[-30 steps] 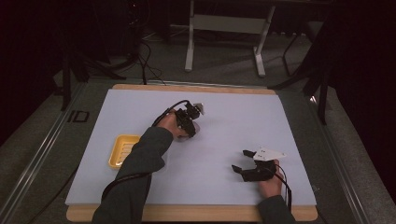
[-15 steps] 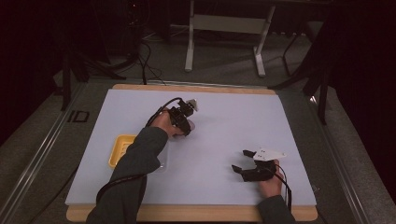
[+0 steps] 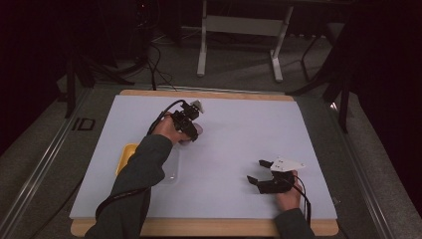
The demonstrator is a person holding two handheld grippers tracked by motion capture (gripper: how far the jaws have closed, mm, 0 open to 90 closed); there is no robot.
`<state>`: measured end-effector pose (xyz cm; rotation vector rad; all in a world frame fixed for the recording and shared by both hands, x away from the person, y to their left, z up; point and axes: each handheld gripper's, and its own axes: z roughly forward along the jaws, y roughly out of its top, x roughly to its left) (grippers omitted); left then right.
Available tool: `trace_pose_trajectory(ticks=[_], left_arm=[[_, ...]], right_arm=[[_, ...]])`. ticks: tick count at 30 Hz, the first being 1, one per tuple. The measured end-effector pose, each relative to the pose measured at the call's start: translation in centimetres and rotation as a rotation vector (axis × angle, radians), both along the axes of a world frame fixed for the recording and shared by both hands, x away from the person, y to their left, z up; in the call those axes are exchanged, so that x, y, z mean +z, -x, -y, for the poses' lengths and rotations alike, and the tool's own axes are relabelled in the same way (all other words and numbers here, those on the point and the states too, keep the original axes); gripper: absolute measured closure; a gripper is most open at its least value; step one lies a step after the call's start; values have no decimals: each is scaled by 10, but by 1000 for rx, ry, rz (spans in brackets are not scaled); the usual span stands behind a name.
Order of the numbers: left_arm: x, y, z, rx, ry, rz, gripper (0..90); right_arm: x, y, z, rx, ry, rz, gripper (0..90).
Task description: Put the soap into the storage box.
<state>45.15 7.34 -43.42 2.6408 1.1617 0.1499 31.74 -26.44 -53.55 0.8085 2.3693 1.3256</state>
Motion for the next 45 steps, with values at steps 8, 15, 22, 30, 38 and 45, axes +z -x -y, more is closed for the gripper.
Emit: trace_pose_trajectory(ticks=[8,15,22,30,38,45], left_arm=[[7,5,-9,15,-9,-1,497],[9,10,-14,16,-27,4,497],[14,15,-20,19,-11,12,497],[20,19,-28,27,-4,19,497],[22,22,-32,25,-9,14,497],[26,27,-36,24,-9,25,497]], right_arm=[[0,0,0,0,0,1,196],[0,0,0,-1,-2,1,196],[0,0,0,-2,-2,2,195],[0,1,0,-3,-1,2,196],[0,1,0,-3,-2,5,196],[0,1,0,-3,-3,5,196]])
